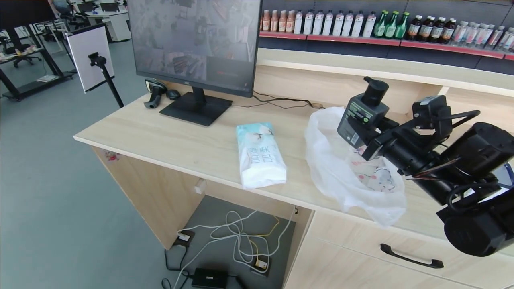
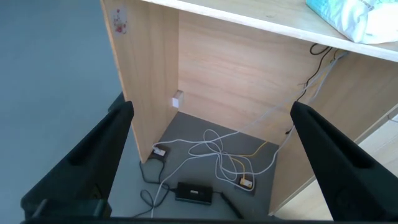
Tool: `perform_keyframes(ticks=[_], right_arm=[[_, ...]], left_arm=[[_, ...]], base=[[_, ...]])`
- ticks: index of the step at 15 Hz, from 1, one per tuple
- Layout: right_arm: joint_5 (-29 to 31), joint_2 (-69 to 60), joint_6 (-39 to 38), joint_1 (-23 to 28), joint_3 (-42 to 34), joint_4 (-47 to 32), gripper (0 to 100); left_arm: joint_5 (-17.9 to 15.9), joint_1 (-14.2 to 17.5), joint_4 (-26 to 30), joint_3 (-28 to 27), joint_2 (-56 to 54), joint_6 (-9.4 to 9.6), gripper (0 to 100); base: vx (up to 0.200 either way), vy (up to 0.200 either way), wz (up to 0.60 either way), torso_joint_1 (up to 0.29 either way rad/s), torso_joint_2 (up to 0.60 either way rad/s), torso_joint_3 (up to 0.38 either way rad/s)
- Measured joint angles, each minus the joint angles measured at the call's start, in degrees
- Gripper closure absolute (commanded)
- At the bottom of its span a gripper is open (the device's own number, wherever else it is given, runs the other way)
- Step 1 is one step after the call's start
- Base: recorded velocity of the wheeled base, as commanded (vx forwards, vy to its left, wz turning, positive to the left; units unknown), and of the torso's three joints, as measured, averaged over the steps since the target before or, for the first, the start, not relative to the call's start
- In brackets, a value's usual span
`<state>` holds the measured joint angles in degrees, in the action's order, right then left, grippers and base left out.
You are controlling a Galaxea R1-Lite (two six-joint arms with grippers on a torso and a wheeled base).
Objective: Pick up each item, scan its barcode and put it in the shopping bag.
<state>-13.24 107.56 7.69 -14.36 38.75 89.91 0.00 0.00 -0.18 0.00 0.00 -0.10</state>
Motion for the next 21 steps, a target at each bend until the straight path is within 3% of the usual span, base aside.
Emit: perform_keyframes(ticks=[21], right_arm=[[0.0,15.9,-1.1,2.4,4.9,0.4,100]], left_arm=[[0.0,0.0,0.0,0.0,0.0,0.02,0]], base=[[0.000,0.000,0.00,0.000,0.00,0.000]])
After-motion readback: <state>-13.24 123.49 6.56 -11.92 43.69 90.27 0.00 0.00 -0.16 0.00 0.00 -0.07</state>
